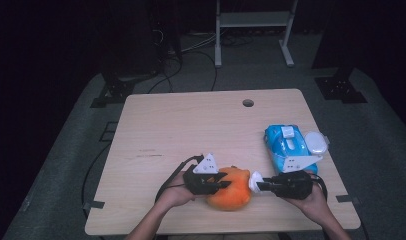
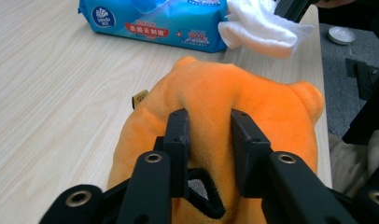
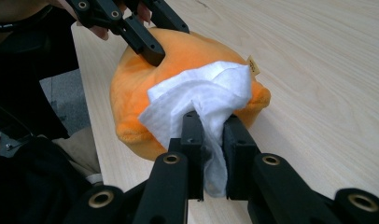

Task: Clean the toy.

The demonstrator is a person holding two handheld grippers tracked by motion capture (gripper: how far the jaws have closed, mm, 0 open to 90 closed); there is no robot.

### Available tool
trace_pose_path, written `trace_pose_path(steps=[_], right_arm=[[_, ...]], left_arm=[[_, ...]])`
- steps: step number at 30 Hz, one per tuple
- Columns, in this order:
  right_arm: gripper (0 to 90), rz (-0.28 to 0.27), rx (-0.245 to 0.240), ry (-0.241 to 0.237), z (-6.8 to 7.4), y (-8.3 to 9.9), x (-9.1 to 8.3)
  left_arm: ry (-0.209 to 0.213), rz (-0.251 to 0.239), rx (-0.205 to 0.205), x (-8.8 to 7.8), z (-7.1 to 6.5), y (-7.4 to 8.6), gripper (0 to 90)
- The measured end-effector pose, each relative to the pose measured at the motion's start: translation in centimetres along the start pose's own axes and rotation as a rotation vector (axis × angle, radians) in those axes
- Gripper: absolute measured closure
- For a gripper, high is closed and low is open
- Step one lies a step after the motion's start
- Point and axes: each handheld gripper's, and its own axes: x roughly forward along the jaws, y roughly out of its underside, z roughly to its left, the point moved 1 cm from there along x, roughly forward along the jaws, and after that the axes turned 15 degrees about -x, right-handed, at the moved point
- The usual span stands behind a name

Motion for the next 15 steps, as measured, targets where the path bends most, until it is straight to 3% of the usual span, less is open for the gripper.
trace_pose_path(steps=[15], right_arm=[[79.9, -0.011, 0.027, 0.006, -0.6, 0.53, -0.54]], left_arm=[[0.018, -0.02, 0.012, -0.64, 0.04, -0.99, 76.8]])
